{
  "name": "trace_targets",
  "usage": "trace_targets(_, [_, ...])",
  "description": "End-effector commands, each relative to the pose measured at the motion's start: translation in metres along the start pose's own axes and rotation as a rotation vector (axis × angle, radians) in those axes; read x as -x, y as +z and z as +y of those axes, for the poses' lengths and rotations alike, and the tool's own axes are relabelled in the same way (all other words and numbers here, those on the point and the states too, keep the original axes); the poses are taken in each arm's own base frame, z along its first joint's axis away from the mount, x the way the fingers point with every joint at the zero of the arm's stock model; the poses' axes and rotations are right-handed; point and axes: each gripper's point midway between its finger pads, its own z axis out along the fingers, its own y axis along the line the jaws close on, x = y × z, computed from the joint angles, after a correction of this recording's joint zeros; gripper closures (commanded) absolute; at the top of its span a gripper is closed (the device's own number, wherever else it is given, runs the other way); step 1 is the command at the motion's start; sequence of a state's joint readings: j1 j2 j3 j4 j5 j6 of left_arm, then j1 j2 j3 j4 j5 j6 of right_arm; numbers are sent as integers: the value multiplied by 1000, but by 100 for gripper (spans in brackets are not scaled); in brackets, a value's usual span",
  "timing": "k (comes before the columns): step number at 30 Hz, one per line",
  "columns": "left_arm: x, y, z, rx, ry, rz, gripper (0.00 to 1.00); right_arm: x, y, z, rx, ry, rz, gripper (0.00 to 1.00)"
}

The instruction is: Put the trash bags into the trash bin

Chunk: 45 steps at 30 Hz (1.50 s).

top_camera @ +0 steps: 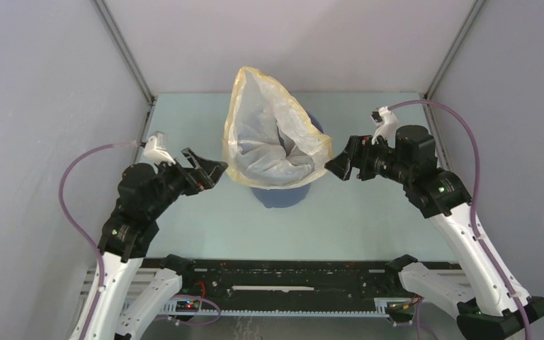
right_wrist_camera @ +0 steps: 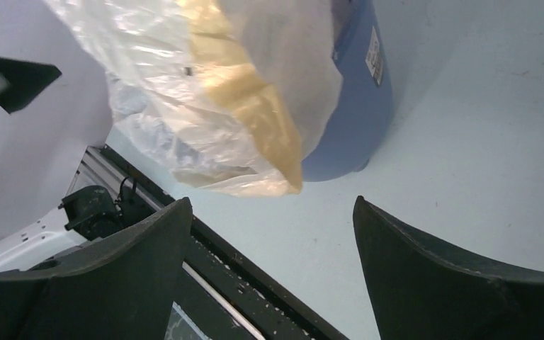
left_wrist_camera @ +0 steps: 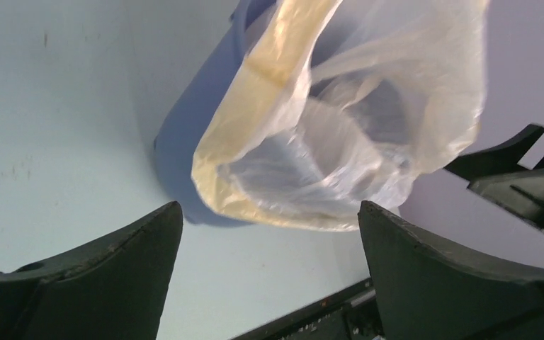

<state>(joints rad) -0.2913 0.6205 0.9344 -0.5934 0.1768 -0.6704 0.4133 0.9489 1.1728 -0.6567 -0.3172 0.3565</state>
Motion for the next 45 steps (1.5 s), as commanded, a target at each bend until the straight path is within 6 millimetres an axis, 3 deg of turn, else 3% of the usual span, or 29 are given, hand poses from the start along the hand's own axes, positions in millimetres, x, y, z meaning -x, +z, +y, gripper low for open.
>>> trace_targets(1, [48, -10, -20, 5, 71, -125, 0, 23, -25, 24, 80, -95, -62, 6])
trace_targets(4, [74, 6, -38, -14, 72, -129, 1, 50, -29, 32, 93, -122, -136, 2])
trace_targets(7, [88, 26, -55, -70, 40, -106, 3, 77, -14, 44, 155, -109, -176, 4])
trace_targets(12, [82, 61, -63, -181, -80, -2, 2, 109, 17, 73, 335, -84, -163, 16])
trace_targets(15, [79, 71, -62, -206, -115, 28, 4, 112, 36, 80, 409, -64, -121, 21])
trace_targets(19, [74, 80, -53, -192, -155, 43, 22, 117, 53, 76, 432, -13, -96, 34])
trace_targets(24, [71, 85, -42, -175, -184, 34, 34, 114, 67, 74, 483, 53, -64, 50])
trace_targets(26, [71, 87, -38, -163, -192, 35, 42, 114, 72, 71, 479, 72, -58, 59])
trace_targets(31, [76, 98, -20, -110, -222, 24, 77, 117, 79, 52, 423, 137, -68, 82])
trace_targets(33, [78, 102, -13, -91, -233, 21, 87, 116, 83, 40, 388, 161, -69, 90])
trace_targets(35, [78, 108, -8, -75, -227, 25, 90, 114, 89, 26, 353, 188, -60, 99])
trace_targets(39, [74, 122, 6, -42, -229, 53, 99, 111, 102, -4, 292, 249, -42, 100])
trace_targets(45, [78, 137, 27, 7, -242, 54, 100, 105, 123, -37, 245, 302, 1, 100])
